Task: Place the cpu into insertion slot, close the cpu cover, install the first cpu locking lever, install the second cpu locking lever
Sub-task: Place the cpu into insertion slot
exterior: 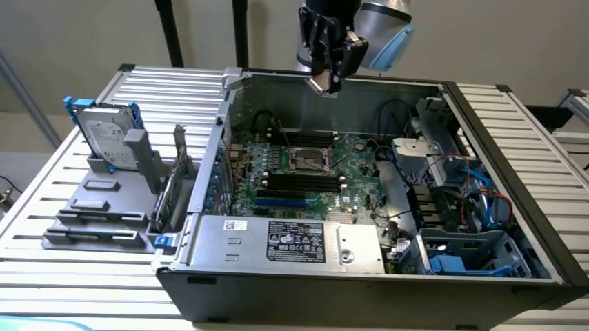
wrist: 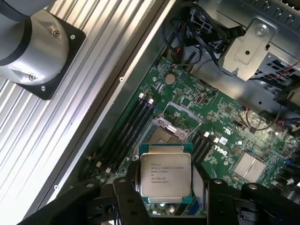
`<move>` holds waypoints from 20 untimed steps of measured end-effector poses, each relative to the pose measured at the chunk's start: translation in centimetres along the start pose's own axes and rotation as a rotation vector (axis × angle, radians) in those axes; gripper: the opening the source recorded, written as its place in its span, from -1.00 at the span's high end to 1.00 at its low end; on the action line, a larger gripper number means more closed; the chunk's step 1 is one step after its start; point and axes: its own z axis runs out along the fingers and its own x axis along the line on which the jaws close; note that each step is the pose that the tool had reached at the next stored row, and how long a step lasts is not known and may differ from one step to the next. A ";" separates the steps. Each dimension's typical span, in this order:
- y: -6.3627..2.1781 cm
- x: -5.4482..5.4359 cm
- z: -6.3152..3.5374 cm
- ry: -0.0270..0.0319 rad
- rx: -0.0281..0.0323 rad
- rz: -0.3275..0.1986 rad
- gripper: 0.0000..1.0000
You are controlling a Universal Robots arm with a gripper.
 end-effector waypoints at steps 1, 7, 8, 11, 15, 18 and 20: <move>-0.01 0.0 0.11 -0.0017 -0.0005 0.018 -0.09; -0.07 0.0 0.77 -0.0117 -0.0033 0.126 -0.09; -0.09 0.0 0.90 -0.0135 -0.0038 0.146 -0.09; -0.12 0.0 1.28 -0.0183 -0.0053 0.199 -0.09; -0.17 0.0 1.81 -0.0251 -0.0071 0.272 -0.09; -0.21 -0.1 2.21 -0.0302 -0.0084 0.326 -0.09; -0.23 -0.1 2.49 -0.0335 -0.0093 0.361 -0.09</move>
